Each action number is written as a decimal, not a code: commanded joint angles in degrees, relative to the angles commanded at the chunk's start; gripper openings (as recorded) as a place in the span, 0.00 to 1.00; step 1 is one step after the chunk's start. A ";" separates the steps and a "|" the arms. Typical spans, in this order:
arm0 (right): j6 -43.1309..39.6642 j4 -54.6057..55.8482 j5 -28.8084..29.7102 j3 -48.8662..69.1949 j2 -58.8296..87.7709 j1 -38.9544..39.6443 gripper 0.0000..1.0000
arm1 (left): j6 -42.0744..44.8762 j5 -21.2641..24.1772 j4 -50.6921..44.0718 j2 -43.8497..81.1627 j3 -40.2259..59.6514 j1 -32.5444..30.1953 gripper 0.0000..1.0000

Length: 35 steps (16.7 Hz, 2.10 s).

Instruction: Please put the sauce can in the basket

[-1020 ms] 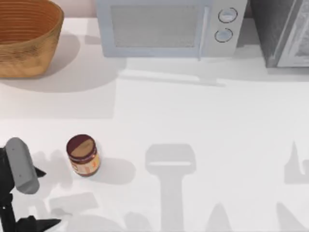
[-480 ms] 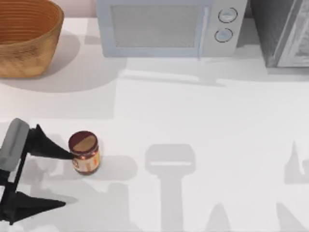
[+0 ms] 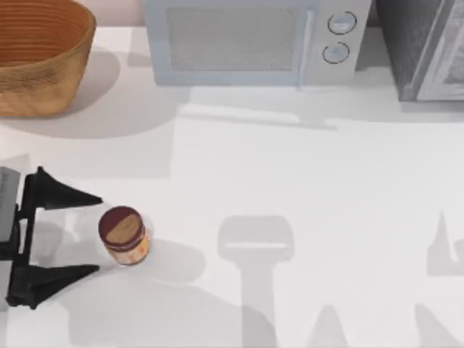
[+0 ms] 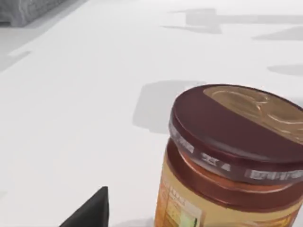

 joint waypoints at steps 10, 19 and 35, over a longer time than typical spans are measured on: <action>0.00 0.00 0.00 0.00 0.00 0.00 1.00 | -2.50 1.32 1.43 -3.40 -1.78 -1.54 1.00; 0.00 0.00 0.00 0.00 0.00 0.00 1.00 | -31.34 4.89 34.92 -5.71 -9.44 -6.36 1.00; 0.00 0.00 0.00 0.00 0.00 0.00 1.00 | -89.51 4.38 102.68 -11.09 -24.72 -13.61 1.00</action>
